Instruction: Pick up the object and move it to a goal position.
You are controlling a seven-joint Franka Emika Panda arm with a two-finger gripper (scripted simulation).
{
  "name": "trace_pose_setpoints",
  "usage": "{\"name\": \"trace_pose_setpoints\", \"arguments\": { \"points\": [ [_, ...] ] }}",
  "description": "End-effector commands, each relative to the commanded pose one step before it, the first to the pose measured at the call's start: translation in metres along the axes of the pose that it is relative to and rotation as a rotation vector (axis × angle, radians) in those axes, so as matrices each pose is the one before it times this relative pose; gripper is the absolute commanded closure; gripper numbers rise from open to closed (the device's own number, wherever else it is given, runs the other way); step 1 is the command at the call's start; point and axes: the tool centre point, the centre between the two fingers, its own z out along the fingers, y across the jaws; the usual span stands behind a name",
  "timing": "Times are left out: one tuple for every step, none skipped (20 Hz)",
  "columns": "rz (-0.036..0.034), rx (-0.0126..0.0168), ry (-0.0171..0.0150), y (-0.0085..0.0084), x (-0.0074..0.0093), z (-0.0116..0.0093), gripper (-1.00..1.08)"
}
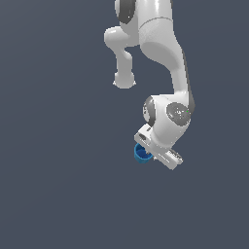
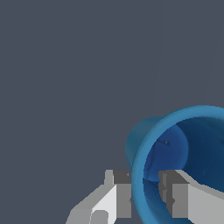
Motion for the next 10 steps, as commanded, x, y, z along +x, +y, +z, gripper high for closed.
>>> {"name": "trace_pose_setpoints", "arguments": {
  "points": [
    [-0.00009,-0.00034,-0.00008,0.00005,-0.00005,0.00023,1.08],
    [0.0,0.0,0.0,0.00032,-0.00018,-0.00047,1.08],
    [0.0,0.0,0.0,0.00053,-0.0003,-0.00079,1.08],
    [0.0,0.0,0.0,0.00075,-0.00042,-0.00111,1.08],
    [0.0,0.0,0.0,0.00097,-0.00055,-0.00144,1.08],
    [0.0,0.0,0.0,0.00119,-0.00067,-0.00178,1.08],
    [0.0,0.0,0.0,0.00142,-0.0008,-0.00212,1.08],
    [0.0,0.0,0.0,0.00165,-0.00093,-0.00246,1.08],
    [0.0,0.0,0.0,0.00188,-0.00106,-0.0028,1.08],
    [0.00021,0.00064,-0.00014,0.00228,-0.00107,-0.00344,1.08]
  ]
}}
